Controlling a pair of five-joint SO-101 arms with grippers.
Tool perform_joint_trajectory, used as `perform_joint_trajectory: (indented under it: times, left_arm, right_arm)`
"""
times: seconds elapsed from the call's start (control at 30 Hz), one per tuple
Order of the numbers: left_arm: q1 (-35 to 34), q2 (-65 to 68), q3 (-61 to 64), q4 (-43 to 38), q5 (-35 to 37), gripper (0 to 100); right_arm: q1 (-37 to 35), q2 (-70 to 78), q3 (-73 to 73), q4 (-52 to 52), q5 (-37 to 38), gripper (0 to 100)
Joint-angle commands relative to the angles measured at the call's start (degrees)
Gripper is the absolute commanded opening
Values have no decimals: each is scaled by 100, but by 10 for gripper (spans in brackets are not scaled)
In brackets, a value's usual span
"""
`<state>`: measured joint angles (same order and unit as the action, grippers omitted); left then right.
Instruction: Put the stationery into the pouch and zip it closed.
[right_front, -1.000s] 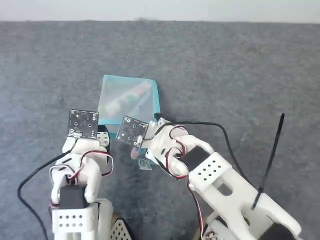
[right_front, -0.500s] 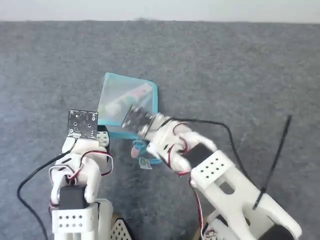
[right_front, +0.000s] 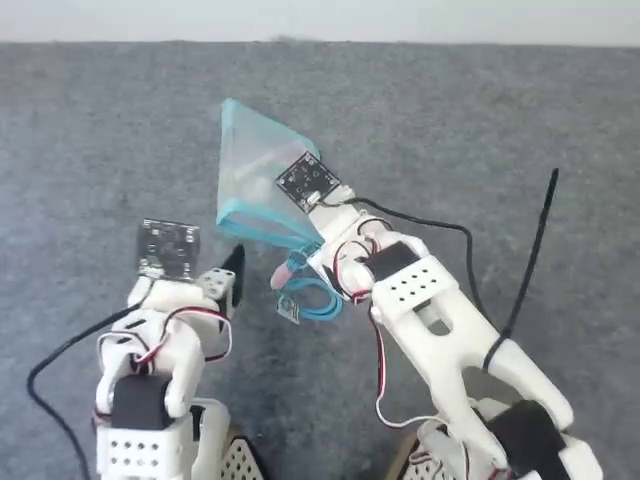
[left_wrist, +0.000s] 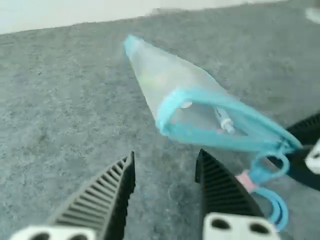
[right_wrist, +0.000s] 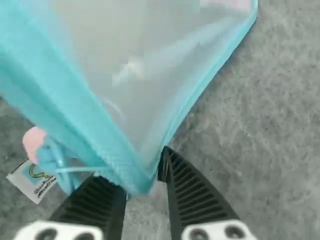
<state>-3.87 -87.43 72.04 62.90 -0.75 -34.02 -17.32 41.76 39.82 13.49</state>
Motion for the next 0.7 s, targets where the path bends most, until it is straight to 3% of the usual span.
perform_joint_trajectory:
  times: [0.0, 0.13, 0.5, 0.67]
  left_arm:
    - [396, 0, -110, 62, -369, 192]
    - [607, 0, -31, 62, -492, 192]
    - [826, 0, 330, 0, -791, 191]
    - [387, 0, 382, -281, -580, 191]
  right_arm:
    - [110, -145, -396, 277, -123, 6]
    - [154, -444, -607, 796, -132, 6]
    - [426, -664, -607, 875, -273, 6]
    - [347, -629, -53, 769, 1020, 9]
